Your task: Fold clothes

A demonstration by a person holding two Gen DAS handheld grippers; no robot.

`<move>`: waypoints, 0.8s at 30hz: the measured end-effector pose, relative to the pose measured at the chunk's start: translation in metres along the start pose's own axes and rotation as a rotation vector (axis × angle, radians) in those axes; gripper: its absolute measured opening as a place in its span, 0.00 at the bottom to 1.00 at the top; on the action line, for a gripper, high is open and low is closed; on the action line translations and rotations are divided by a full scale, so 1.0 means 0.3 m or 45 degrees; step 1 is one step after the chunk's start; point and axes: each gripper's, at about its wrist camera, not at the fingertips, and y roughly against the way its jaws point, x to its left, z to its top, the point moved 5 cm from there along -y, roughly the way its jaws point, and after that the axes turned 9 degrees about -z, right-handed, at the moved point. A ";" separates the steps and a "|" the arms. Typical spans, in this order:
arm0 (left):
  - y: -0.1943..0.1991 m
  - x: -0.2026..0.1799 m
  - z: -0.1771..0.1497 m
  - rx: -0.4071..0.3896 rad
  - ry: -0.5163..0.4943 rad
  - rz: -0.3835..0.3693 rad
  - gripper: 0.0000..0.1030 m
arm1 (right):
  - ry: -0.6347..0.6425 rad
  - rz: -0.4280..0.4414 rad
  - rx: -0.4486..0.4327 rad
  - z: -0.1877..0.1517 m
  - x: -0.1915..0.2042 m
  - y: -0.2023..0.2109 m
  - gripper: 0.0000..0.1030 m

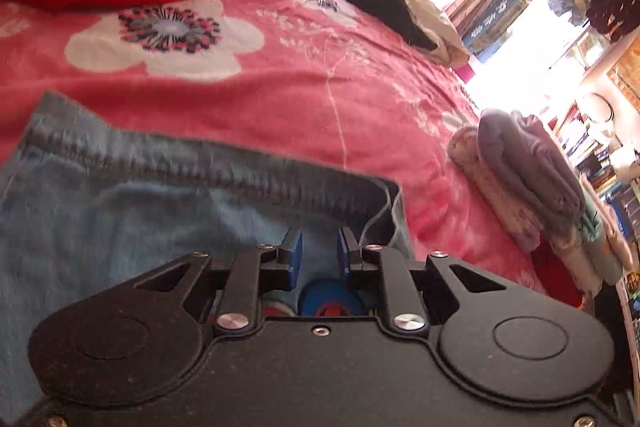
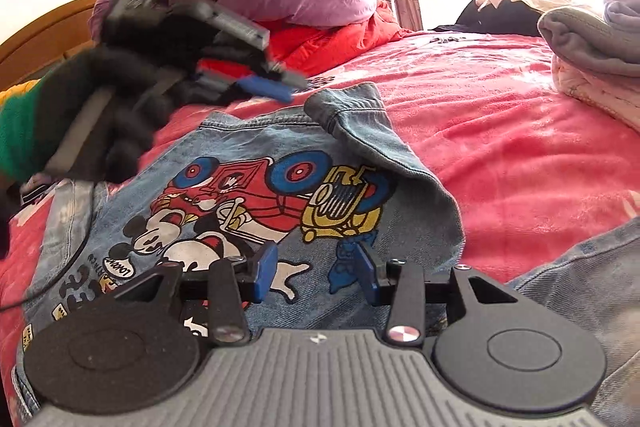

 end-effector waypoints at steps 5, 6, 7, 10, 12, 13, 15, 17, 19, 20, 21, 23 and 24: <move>-0.105 -0.187 -0.013 -0.014 -0.191 -0.061 0.15 | -0.003 -0.005 0.006 -0.004 -0.003 -0.003 0.42; -0.133 -0.234 0.007 -0.049 -0.237 -0.084 0.19 | 0.003 -0.007 0.007 -0.005 -0.002 -0.005 0.43; -0.168 -0.272 0.032 -0.075 -0.287 -0.091 0.22 | 0.008 -0.009 0.008 -0.006 0.000 -0.006 0.43; -0.241 -0.302 0.059 -0.028 -0.331 -0.059 0.27 | 0.004 -0.011 0.011 -0.006 -0.004 -0.010 0.43; -0.277 -0.302 0.048 0.016 -0.356 -0.025 0.28 | -0.004 -0.011 0.010 -0.003 -0.009 -0.009 0.43; -0.294 -0.302 0.043 0.039 -0.369 -0.008 0.28 | -0.007 -0.010 0.010 -0.001 -0.010 -0.008 0.43; -0.329 -0.302 0.032 0.083 -0.395 0.026 0.28 | -0.007 -0.006 0.008 0.002 -0.011 -0.006 0.43; -0.363 -0.302 0.022 0.127 -0.421 0.061 0.28 | -0.008 0.000 0.008 0.005 -0.011 -0.003 0.43; -0.398 -0.301 0.011 0.172 -0.446 0.095 0.28 | -0.011 0.013 0.016 0.003 -0.009 -0.003 0.43; -0.415 -0.301 0.006 0.194 -0.459 0.112 0.28 | -0.005 0.014 0.022 -0.001 -0.005 -0.003 0.43; -0.432 -0.301 0.001 0.216 -0.472 0.129 0.28 | 0.005 0.012 0.031 -0.003 -0.003 -0.009 0.43; -0.464 -0.300 -0.009 0.254 -0.500 0.159 0.28 | 0.019 0.008 0.049 -0.011 0.004 -0.015 0.43; -0.478 -0.298 -0.014 0.257 -0.521 0.165 0.28 | 0.023 0.007 0.055 -0.014 0.005 -0.019 0.44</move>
